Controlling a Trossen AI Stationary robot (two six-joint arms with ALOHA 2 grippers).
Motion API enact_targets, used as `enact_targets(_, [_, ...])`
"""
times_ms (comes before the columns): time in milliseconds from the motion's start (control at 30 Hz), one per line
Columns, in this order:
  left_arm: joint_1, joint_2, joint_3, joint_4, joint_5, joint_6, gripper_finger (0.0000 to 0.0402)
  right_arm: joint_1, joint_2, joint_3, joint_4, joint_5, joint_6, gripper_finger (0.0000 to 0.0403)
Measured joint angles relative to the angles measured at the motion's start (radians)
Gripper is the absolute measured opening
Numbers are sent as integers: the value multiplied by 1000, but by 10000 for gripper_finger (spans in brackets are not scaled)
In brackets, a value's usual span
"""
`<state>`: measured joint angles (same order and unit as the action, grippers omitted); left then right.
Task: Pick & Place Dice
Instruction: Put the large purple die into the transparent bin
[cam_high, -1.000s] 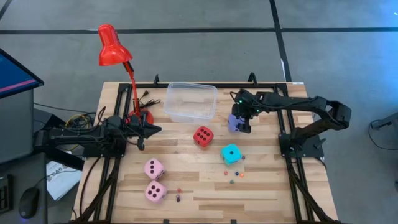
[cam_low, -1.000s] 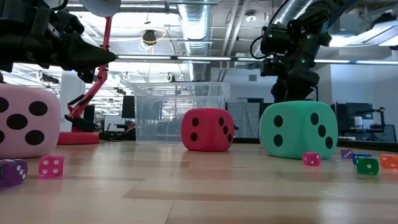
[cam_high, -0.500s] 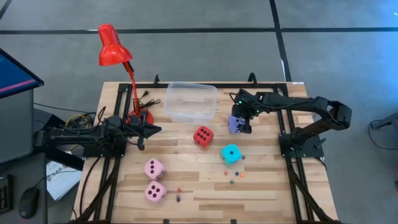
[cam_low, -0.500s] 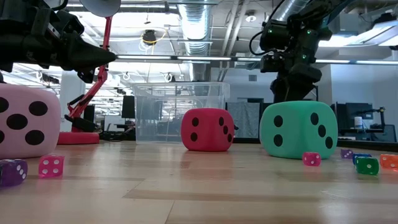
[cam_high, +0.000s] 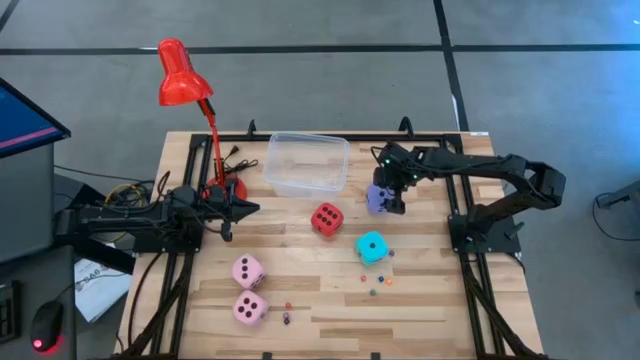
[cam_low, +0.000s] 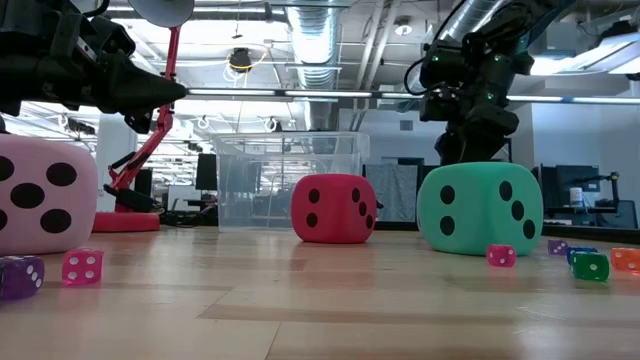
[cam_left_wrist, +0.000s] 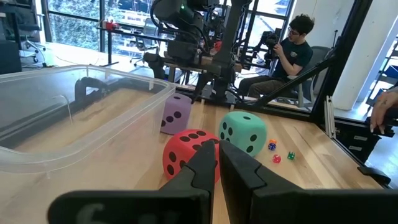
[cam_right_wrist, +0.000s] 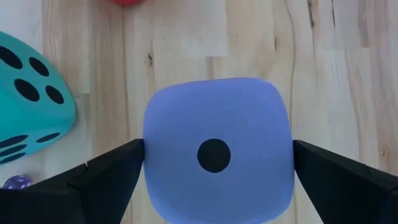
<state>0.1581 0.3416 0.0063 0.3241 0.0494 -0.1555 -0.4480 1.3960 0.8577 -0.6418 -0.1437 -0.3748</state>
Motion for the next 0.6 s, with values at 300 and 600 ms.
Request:
enact_targets(300, [0,0,0,0,0,0,11,2,0,0,0,5,9,400])
enact_targets(600, [0,0,0,0,0,0,11,-7,-10,34,-38,23,8,400])
